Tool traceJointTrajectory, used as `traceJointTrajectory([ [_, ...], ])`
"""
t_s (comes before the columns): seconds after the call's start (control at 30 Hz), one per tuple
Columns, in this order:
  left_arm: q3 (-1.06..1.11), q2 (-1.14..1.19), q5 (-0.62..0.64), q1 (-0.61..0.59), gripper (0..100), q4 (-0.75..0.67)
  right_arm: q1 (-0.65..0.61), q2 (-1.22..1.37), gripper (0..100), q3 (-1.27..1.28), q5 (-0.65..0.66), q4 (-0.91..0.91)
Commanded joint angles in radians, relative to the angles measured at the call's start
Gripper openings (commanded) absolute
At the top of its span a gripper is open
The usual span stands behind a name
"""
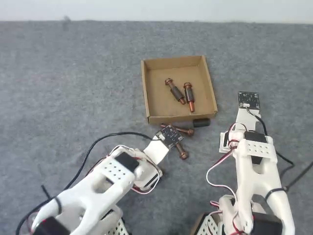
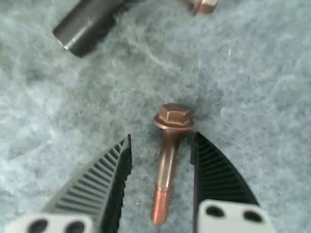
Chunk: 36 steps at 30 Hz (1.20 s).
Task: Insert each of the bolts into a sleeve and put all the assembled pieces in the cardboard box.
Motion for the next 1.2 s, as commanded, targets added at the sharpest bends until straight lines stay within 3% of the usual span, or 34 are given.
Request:
traceJointTrajectory([
  [0.0, -0.087, 0.083, -0.008, 0.003, 19, -0.021, 0.013, -0.048, 0.6, -0.006, 0.012, -0.018],
  [0.17, -0.128, 0.163, -0.008, 0.005, 17, -0.021, 0.013, -0.048, 0.6, -0.006, 0.012, -0.018],
  [0.37, -0.139, 0.169, -0.008, 0.015, 1, -0.018, 0.013, -0.048, 0.6, -0.006, 0.012, -0.018],
  [0.5, -0.134, 0.169, -0.011, 0.064, 1, 0.014, 0.015, -0.048, 0.6, -0.006, 0.012, -0.018],
  [0.8, -0.14, 0.166, -0.009, 0.052, 1, 0.026, 0.015, -0.048, 0.6, -0.006, 0.012, -0.018],
  [1.17, -0.124, -0.157, 0.015, -0.222, 1, 0.02, 0.015, -0.048, 0.6, -0.006, 0.012, -0.018],
])
